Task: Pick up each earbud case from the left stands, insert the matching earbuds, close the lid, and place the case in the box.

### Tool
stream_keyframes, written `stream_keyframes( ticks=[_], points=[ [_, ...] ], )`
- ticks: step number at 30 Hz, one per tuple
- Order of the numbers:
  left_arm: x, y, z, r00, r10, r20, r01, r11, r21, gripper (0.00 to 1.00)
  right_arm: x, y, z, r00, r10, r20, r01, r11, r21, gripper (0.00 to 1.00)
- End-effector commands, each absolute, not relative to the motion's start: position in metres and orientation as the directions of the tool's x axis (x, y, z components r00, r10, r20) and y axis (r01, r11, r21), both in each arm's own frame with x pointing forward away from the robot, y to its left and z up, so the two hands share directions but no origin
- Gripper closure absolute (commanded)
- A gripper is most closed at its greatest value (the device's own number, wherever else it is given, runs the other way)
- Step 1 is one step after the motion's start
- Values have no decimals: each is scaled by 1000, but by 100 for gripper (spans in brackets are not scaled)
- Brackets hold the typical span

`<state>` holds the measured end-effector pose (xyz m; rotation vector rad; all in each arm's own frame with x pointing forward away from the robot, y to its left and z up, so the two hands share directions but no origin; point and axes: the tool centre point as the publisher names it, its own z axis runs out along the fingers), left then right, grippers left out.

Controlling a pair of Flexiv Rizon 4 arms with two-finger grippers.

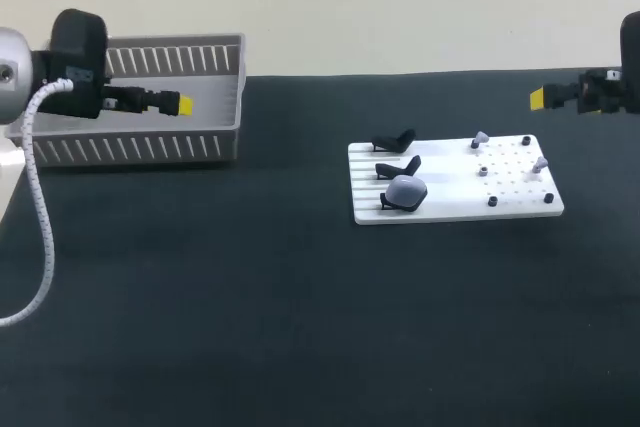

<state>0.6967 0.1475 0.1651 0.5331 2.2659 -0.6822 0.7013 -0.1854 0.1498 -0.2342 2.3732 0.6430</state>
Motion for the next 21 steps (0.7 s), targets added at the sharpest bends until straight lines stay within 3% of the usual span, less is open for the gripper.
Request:
stream_keyframes(
  ticks=[1, 3, 21],
  points=[
    [687, 148, 162, -570, 177, -802, 696, 623, -357, 0, 701, -186, 150, -766, -1, -642, -325, 863, 387, 0],
    [681, 142, 163, -505, 224, -834, 750, 592, -295, 0, 701, -186, 150, -766, -1, -642, -325, 863, 387, 0],
    [651, 78, 155, -200, 388, -900, 977, 146, -155, 0, 701, -186, 150, -766, -1, -642, -325, 863, 387, 0]
  ],
)
